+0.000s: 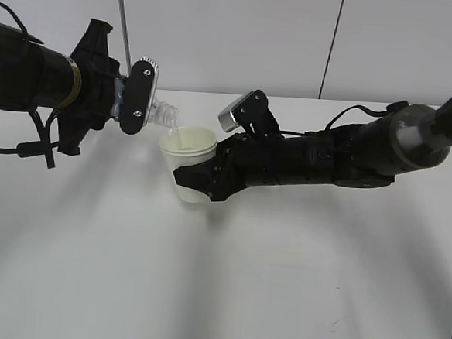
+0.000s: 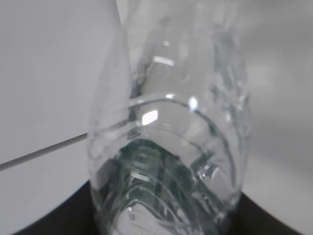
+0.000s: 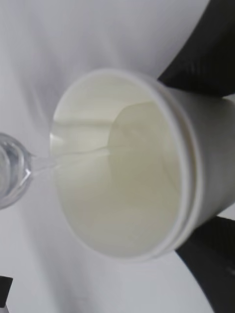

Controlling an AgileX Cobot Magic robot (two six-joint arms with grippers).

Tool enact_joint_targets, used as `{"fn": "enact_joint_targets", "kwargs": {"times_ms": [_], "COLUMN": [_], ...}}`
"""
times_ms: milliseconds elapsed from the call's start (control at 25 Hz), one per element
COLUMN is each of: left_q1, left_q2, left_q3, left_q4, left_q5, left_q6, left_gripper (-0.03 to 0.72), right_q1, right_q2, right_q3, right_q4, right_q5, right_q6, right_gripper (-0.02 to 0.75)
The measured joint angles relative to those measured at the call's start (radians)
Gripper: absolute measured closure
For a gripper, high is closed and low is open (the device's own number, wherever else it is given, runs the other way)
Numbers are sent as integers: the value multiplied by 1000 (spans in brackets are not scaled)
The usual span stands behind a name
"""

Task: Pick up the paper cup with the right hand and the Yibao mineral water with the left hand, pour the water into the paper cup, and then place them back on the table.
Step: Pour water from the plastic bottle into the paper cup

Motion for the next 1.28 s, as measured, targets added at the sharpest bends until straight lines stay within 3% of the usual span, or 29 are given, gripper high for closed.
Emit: {"fn": "enact_joint_targets", "kwargs": {"times_ms": [360, 640, 1040, 1280], "left_q1": [0, 0, 0, 0], "left_q2": [0, 0, 0, 0], "left_q3": [0, 0, 0, 0], "left_q4": [-1, -4, -7, -7], "left_q5": [0, -4, -22, -62], "left_q6": [-16, -107, -451, -707], "left_gripper": [362, 363, 363, 363], "right_q1": [0, 0, 0, 0], "right_q2": [0, 0, 0, 0], "right_q3": [0, 0, 0, 0], "right_q4": [-2, -2, 25, 148], "right_q5": [0, 2, 4, 61], "right_q6": [0, 0, 0, -15], "right_gripper": [241, 242, 242, 242]}}
